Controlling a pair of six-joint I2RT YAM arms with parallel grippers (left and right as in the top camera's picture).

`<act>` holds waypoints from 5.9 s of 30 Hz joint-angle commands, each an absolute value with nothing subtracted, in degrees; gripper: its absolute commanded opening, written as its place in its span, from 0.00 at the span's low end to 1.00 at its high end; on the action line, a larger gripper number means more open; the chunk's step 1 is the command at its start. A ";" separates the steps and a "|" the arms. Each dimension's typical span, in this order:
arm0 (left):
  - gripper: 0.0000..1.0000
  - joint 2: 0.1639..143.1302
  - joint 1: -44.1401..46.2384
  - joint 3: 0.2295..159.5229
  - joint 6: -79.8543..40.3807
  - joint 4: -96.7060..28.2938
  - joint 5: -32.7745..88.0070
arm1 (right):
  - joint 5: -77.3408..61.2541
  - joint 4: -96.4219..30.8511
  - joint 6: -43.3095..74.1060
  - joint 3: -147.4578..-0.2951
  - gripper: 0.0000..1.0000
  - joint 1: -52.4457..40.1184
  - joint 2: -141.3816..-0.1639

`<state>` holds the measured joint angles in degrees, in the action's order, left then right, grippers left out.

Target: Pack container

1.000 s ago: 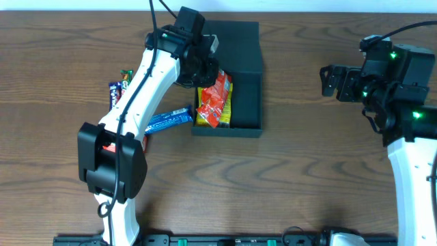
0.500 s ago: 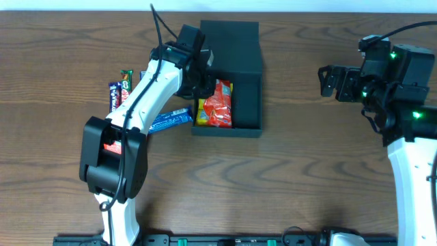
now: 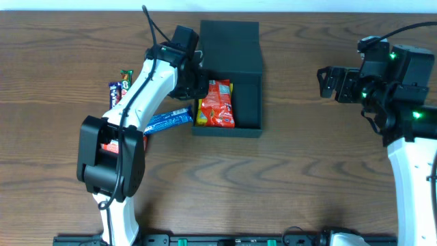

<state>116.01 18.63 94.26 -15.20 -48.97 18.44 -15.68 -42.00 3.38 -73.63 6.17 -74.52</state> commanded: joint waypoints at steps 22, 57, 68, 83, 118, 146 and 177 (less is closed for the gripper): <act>0.10 107.48 27.44 97.56 -11.77 -46.22 17.87 | -16.14 -42.02 2.72 -73.80 0.99 6.46 -74.61; 0.68 124.22 26.70 97.51 -13.85 -43.70 29.89 | -16.12 -43.09 2.68 -73.80 0.99 6.46 -74.65; 0.47 125.34 26.70 97.51 -13.96 -41.71 28.71 | -16.12 -43.09 2.68 -73.80 0.99 6.46 -74.65; 0.05 124.20 24.99 101.06 -12.62 -46.37 28.08 | -16.12 -43.09 2.70 -73.80 0.99 6.46 -74.65; 0.06 119.90 22.70 112.22 -1.02 -65.54 13.76 | -18.28 -43.16 2.72 -73.80 0.99 6.31 -74.65; 0.95 119.90 24.97 112.22 -27.42 -65.82 17.78 | -18.28 -42.92 2.72 -73.80 0.99 6.31 -74.65; 1.00 132.35 29.21 112.20 -33.06 -58.37 25.54 | -18.24 -43.09 2.46 -73.80 0.99 6.31 -74.65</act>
